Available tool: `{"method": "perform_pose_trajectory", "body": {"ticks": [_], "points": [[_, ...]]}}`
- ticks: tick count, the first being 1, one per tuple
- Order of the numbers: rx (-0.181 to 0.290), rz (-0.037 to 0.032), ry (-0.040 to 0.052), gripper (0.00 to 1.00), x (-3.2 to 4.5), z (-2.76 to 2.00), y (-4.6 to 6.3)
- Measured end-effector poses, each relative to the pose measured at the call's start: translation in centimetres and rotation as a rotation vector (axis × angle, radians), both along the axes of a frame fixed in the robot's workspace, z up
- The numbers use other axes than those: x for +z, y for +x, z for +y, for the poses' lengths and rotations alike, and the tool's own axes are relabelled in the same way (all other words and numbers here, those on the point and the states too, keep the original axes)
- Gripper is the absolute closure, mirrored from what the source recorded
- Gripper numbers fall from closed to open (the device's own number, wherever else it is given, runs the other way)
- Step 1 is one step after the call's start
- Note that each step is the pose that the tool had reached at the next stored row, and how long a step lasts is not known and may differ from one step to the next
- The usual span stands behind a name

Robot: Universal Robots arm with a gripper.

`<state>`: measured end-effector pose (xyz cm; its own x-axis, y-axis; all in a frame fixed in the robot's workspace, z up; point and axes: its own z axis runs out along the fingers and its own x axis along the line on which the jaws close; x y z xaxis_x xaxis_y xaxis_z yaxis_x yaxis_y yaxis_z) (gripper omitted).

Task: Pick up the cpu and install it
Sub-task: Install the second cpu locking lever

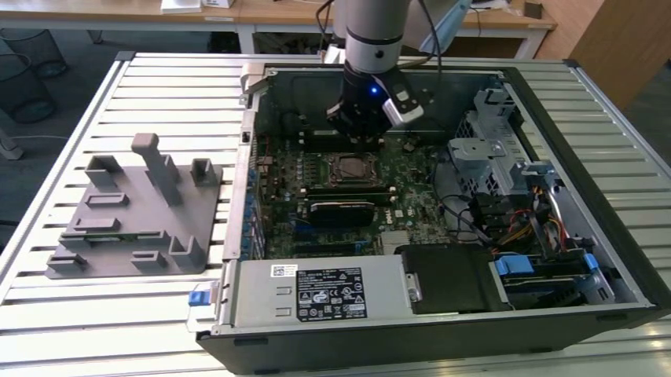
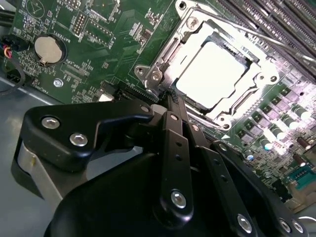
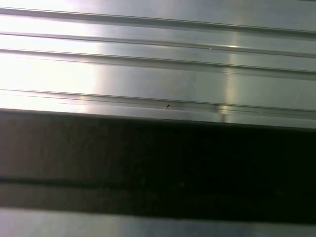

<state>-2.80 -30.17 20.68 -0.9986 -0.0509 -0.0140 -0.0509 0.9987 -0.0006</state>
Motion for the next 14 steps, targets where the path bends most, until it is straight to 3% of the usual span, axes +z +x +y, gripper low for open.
{"method": "perform_pose_trajectory", "body": {"ticks": [14], "points": [[0.000,0.0001,-0.0001,0.89,0.00,-1.25,0.1]]}}
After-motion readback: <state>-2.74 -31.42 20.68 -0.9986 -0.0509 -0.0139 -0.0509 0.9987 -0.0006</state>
